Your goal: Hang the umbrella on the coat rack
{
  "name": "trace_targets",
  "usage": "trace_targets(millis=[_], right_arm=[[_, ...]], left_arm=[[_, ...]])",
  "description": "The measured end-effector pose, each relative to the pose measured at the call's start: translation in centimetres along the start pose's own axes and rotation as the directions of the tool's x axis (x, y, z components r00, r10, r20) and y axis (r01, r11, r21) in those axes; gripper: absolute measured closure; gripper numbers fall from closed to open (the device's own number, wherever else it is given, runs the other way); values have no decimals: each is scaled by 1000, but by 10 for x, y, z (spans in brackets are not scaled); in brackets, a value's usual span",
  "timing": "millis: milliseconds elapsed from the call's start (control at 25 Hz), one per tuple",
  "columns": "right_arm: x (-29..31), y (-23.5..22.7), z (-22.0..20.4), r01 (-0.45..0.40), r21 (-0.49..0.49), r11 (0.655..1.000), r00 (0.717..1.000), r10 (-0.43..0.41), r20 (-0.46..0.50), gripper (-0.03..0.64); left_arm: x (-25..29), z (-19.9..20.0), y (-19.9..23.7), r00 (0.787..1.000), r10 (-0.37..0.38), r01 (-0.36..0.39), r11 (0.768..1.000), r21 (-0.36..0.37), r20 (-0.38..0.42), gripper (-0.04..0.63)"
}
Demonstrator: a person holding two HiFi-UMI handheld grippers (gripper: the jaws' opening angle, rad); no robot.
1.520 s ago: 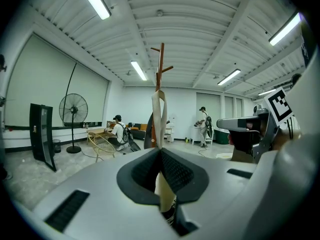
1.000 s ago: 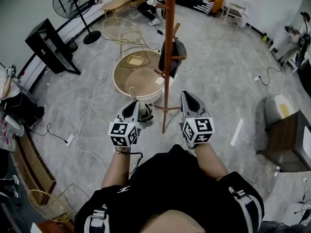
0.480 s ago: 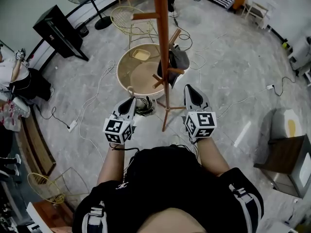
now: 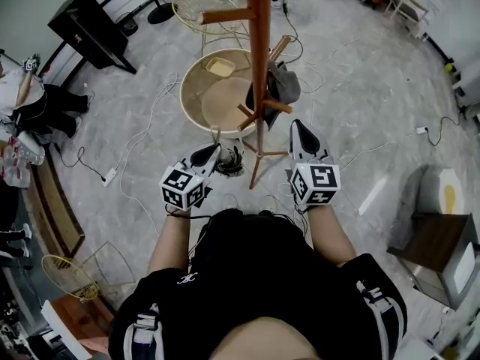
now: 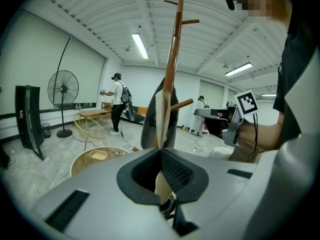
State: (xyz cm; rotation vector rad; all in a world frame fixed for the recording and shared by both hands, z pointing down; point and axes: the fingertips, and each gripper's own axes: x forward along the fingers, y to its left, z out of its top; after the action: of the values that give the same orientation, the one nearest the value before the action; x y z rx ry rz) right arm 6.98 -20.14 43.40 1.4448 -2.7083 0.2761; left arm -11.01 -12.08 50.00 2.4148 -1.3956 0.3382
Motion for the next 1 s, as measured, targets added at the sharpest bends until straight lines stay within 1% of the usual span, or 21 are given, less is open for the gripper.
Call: trace_targets(millis=[200,440,720,1000], right_arm=[[5,-2,-4,47,-7,999,999,-47,-8,600],[5,-6,-16,114,-8,993,993,-114,-32,600],[-5,-23,-23,196,-4,981,979,-196,-50,600],[-9,-28,-26,247,-6,969,967,-247,-67,600]], left_arm=[[17,-8,0,993,-105,106,994,20,-45,580],[38,-15,6,979,-190,193,981,37,-79,580],[63,-29,4,957,-257,264,964,39,-133,580],[77,-40,4,939,-303,310,951,20,-161,580]])
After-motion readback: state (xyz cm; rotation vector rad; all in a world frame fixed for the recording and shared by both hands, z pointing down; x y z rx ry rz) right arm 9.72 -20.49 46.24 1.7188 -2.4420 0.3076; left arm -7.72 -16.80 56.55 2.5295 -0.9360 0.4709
